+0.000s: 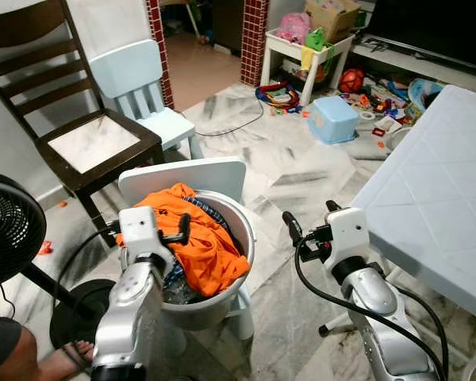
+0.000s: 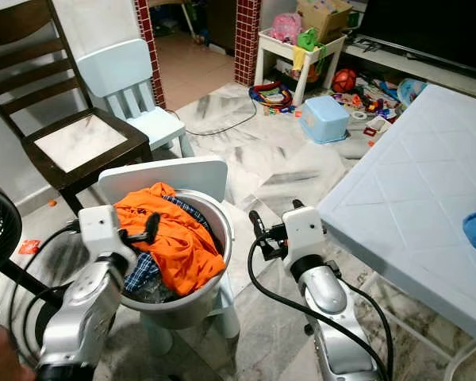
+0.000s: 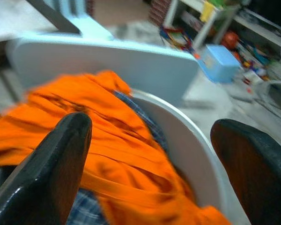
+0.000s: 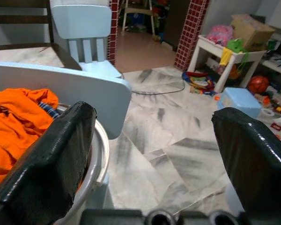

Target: Hang hanger

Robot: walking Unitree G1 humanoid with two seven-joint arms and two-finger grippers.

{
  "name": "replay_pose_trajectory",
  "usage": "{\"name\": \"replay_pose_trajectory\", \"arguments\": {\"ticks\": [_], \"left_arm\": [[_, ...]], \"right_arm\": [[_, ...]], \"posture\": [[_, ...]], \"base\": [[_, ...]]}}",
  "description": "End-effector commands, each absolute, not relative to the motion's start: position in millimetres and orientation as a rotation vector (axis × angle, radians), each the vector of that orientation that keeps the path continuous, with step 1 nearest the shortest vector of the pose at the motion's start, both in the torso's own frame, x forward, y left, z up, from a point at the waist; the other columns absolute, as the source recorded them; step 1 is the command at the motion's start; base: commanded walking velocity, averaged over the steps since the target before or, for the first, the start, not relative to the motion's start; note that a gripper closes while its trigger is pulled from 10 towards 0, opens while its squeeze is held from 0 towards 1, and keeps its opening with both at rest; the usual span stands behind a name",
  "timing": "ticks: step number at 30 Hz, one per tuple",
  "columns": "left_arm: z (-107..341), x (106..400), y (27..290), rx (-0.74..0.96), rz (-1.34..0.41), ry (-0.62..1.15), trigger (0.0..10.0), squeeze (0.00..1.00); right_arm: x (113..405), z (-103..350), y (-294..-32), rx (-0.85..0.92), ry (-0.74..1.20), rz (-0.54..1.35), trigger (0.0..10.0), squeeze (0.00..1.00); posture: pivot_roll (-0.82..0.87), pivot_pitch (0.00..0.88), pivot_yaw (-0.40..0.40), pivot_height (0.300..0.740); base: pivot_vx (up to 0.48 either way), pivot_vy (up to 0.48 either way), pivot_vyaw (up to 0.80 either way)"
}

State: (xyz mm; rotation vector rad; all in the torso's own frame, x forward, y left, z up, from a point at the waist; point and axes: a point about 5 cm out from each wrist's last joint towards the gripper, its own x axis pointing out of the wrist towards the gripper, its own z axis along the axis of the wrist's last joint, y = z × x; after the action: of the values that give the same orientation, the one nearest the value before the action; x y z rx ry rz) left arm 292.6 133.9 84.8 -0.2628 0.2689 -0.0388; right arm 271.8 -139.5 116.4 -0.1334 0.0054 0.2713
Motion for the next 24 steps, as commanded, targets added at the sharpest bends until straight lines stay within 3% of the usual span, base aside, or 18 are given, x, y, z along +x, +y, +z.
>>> {"name": "replay_pose_trajectory", "arguments": {"ticks": [1,13,21,24], "left_arm": [[72,292,130,-0.302,-0.036,0.357,10.0,0.0],[57,289,113,-0.407,0.013,0.508,10.0,0.0],[41,248,109,-0.455,0.073,0.638,10.0,0.0],[41,252,105,-0.448,0.06,0.641,10.0,0.0]], "right_arm": [[271,123,-138,-0.157,-0.016,0.285,10.0,0.0],[255,126,-151,-0.228,-0.001,0.291,10.0,0.0],[234,123,-158,-0.242,0.062,0.294,10.0,0.0],[231,124,-154,-0.254,0.067,0.317,10.0,0.0]], "posture": [[-0.06,0.053,-0.048,0.74],[-0.12,0.083,-0.054,0.74],[-0.14,0.15,-0.086,0.74],[-0.15,0.163,-0.091,0.74]], "base": [[0.0,0.0,0.0],[0.0,0.0,0.0],[0.0,0.0,0.0],[0.0,0.0,0.0]]}}
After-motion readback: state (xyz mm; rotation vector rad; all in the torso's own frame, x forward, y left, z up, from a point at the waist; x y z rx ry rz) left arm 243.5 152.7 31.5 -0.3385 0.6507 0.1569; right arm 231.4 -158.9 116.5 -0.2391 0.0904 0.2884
